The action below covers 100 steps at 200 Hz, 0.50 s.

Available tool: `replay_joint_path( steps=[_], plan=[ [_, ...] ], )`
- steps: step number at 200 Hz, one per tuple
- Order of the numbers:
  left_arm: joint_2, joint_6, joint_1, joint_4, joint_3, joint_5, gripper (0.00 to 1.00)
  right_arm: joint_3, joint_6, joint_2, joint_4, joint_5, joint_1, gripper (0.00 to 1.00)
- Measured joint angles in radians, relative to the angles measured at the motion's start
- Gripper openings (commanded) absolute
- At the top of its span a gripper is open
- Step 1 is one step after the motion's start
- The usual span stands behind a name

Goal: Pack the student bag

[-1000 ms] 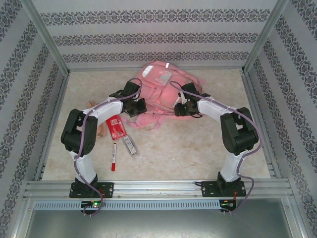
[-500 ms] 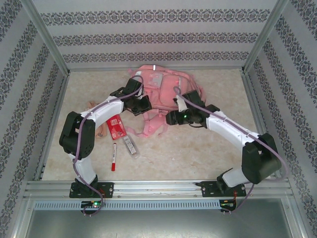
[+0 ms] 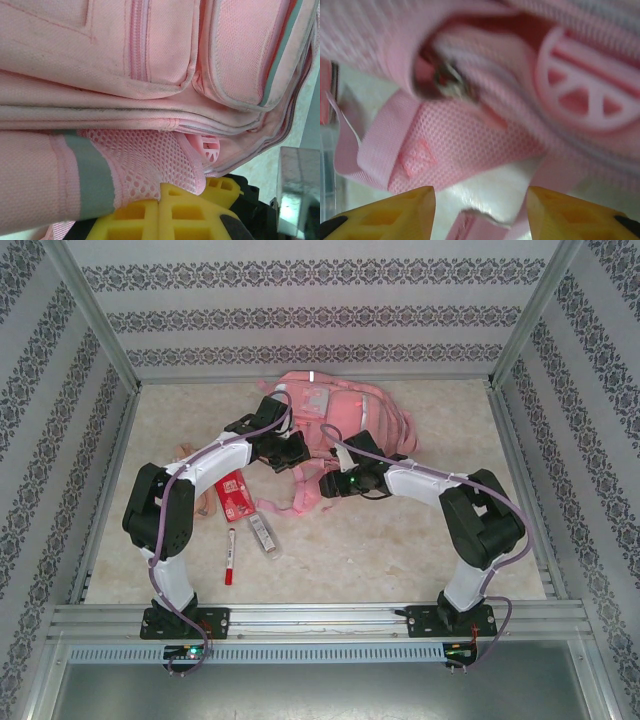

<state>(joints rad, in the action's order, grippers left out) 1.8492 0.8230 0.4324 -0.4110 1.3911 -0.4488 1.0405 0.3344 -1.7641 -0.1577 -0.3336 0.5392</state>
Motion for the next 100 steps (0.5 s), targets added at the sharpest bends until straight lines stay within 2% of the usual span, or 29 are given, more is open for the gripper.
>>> replay_joint_path(
  steps=[14, 49, 60, 86, 100],
  plan=[
    [0.0, 0.004, 0.0, 0.0, -0.001, 0.0, 0.0, 0.002, 0.002, -0.002, 0.039, 0.023, 0.0, 0.48],
    [0.0, 0.015, 0.0, 0.001, -0.006, -0.004, 0.0, 0.01, 0.028, -0.007, 0.102, 0.105, 0.002, 0.34],
    [0.0, 0.016, 0.0, 0.001, -0.008, -0.004, 0.0, 0.017, 0.032, -0.016, 0.106, 0.119, 0.002, 0.28],
    [0.0, 0.018, 0.0, 0.006, -0.024, -0.003, 0.0, 0.028, 0.047, -0.043, 0.11, 0.134, 0.002, 0.06],
    [0.0, 0.02, 0.0, 0.011, -0.027, -0.004, 0.0, 0.028, 0.049, -0.045, 0.11, 0.13, 0.008, 0.01]
  ],
)
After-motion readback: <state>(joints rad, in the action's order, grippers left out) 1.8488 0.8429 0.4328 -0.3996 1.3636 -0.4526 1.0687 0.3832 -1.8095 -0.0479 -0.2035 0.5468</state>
